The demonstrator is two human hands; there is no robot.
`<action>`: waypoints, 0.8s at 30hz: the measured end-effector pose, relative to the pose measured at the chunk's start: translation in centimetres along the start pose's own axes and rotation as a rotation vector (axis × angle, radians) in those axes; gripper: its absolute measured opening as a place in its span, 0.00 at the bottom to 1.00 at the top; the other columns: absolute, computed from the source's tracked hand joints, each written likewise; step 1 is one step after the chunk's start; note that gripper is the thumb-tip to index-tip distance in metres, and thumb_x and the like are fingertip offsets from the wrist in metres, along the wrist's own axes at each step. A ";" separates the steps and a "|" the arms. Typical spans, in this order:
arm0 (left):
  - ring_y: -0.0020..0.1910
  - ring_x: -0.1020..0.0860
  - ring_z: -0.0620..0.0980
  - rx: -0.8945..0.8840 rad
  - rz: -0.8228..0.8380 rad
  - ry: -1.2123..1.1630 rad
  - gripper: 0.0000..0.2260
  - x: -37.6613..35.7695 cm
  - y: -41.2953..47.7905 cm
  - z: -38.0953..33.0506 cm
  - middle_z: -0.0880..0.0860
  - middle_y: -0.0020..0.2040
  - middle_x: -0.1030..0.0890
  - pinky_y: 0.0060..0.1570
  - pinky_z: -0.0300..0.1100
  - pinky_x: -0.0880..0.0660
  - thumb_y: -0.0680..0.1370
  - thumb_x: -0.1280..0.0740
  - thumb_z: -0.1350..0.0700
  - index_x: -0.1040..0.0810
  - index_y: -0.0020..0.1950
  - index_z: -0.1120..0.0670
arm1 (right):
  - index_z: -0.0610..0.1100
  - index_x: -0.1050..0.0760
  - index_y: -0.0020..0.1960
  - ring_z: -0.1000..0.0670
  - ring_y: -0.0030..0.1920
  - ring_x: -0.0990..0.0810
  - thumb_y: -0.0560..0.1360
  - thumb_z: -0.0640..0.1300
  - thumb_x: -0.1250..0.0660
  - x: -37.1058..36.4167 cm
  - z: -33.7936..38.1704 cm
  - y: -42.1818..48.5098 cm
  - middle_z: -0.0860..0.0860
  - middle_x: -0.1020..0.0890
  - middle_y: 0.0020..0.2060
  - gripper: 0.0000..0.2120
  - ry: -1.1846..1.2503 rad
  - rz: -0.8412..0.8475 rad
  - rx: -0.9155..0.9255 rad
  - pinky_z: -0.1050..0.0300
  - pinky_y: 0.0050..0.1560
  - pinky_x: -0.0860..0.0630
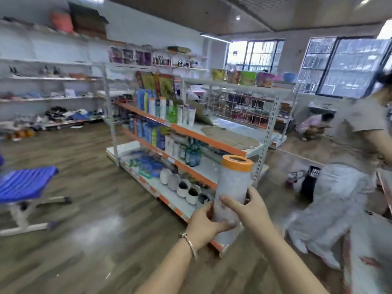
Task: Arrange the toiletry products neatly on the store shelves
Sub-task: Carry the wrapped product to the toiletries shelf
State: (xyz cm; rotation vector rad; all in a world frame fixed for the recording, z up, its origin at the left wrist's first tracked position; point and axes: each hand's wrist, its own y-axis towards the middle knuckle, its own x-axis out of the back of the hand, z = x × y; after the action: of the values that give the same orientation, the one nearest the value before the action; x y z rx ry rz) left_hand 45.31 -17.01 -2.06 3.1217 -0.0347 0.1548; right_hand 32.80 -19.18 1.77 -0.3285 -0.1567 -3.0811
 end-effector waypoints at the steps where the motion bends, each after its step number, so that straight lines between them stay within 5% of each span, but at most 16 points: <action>1: 0.42 0.23 0.31 -0.001 -0.006 0.014 0.15 2.2 1.1 0.0 0.42 0.45 0.20 0.37 0.23 0.25 0.68 0.24 0.61 0.24 0.48 0.48 | 0.46 0.27 0.48 0.50 0.46 0.19 0.67 0.43 0.25 -2.1 0.6 1.2 0.47 0.18 0.46 0.15 0.020 0.015 0.005 0.52 0.42 0.21; 3: 0.47 0.21 0.38 0.000 -0.024 0.042 0.17 6.6 3.5 0.2 0.47 0.49 0.18 0.41 0.24 0.24 0.68 0.25 0.62 0.24 0.54 0.53 | 0.49 0.27 0.47 0.55 0.44 0.19 0.67 0.42 0.25 -6.0 1.5 3.9 0.51 0.18 0.44 0.13 0.053 0.034 0.023 0.60 0.38 0.24; 7: 0.59 0.22 0.49 0.030 -0.048 0.068 0.24 14.4 7.9 0.7 0.51 0.58 0.19 0.62 0.46 0.24 0.65 0.23 0.56 0.24 0.60 0.50 | 0.48 0.26 0.53 0.52 0.48 0.19 0.66 0.46 0.25 -12.7 2.9 9.0 0.51 0.18 0.48 0.18 0.043 0.087 0.025 0.54 0.45 0.21; 9: 0.61 0.24 0.49 0.053 -0.060 0.120 0.28 17.5 9.9 1.0 0.51 0.60 0.20 0.65 0.48 0.27 0.64 0.24 0.53 0.25 0.63 0.51 | 0.48 0.26 0.55 0.50 0.49 0.19 0.66 0.46 0.25 -15.4 3.1 11.4 0.51 0.18 0.49 0.19 0.049 0.098 0.012 0.52 0.47 0.21; 11: 0.61 0.24 0.51 0.075 -0.075 0.130 0.30 20.0 11.9 1.5 0.51 0.59 0.19 0.65 0.51 0.27 0.59 0.26 0.48 0.23 0.61 0.48 | 0.48 0.27 0.56 0.50 0.50 0.19 0.66 0.47 0.25 -17.6 2.8 13.7 0.51 0.19 0.50 0.21 0.046 0.122 -0.002 0.49 0.49 0.20; 15: 0.57 0.21 0.53 0.059 -0.085 0.149 0.13 23.2 15.7 2.6 0.50 0.50 0.18 0.61 0.52 0.25 0.62 0.29 0.54 0.23 0.43 0.39 | 0.49 0.28 0.57 0.48 0.51 0.19 0.65 0.52 0.25 -21.2 2.1 18.5 0.50 0.19 0.51 0.23 0.014 0.150 -0.032 0.44 0.52 0.20; 24: 0.55 0.21 0.50 0.086 -0.090 0.115 0.12 28.3 30.0 6.3 0.50 0.50 0.18 0.59 0.47 0.24 0.68 0.27 0.57 0.22 0.48 0.45 | 0.48 0.28 0.59 0.47 0.52 0.18 0.61 0.52 0.25 -26.5 -0.3 32.7 0.48 0.19 0.52 0.28 0.007 0.172 -0.046 0.42 0.53 0.20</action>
State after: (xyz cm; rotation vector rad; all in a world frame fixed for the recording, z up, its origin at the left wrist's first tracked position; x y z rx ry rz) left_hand 73.42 -47.70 -5.09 3.1849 0.1173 0.3433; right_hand 60.23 -50.98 -1.01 -0.3152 -0.0537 -2.9193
